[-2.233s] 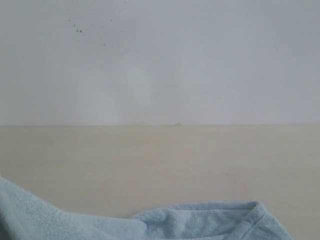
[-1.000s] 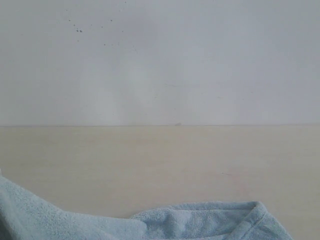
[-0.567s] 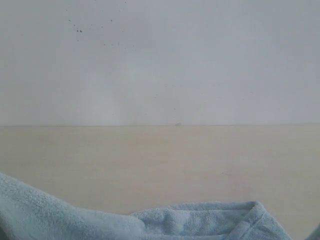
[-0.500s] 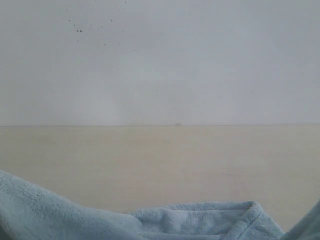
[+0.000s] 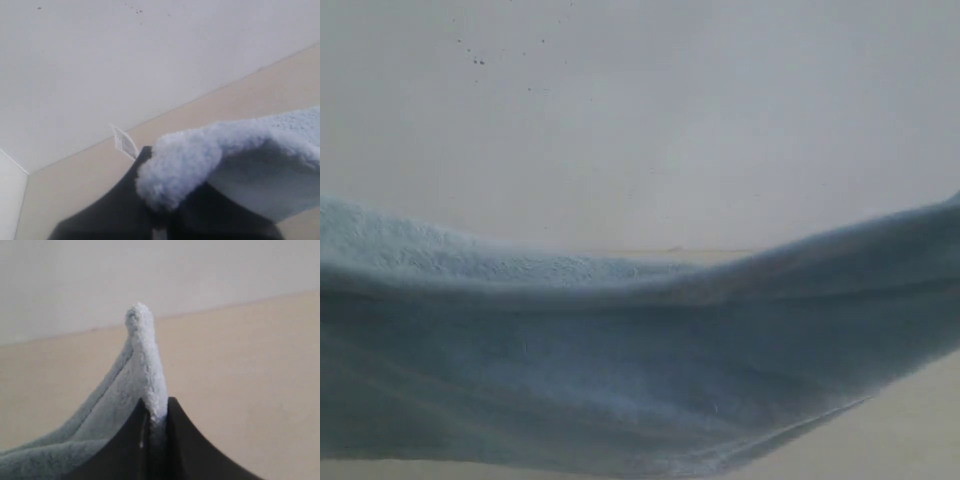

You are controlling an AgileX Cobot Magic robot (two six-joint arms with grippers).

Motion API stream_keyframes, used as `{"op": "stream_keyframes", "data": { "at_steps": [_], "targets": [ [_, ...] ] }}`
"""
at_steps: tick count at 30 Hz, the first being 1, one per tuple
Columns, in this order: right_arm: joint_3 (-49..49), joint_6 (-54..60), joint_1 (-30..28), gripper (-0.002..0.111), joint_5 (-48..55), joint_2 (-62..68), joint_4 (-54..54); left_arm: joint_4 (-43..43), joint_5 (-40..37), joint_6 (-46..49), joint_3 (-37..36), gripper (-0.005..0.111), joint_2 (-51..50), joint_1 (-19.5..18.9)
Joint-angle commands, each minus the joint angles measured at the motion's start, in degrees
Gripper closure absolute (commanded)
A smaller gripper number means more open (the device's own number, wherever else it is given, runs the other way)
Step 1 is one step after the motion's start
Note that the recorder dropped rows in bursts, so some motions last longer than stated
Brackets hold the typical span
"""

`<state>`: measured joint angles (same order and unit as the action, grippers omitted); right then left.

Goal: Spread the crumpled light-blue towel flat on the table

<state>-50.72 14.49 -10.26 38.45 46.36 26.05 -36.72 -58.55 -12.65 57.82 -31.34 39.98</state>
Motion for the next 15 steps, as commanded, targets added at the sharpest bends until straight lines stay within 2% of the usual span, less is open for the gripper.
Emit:
{"op": "stream_keyframes", "data": {
  "at_steps": [1,8,15],
  "targets": [
    [-2.3,-3.9,0.1,0.1,1.0,-7.2,-0.9,2.5,-5.2,-0.4,2.9,0.103,3.3,-0.2],
    [-2.4,-8.9,0.1,0.1,7.6,-12.0,-5.0,11.1,-10.6,3.3,2.8,0.103,4.9,-0.2],
    [-2.4,-10.0,2.6,0.1,9.5,-8.0,-11.2,9.9,-11.4,3.3,-0.2,0.103,3.9,-0.2]
  ]
}}
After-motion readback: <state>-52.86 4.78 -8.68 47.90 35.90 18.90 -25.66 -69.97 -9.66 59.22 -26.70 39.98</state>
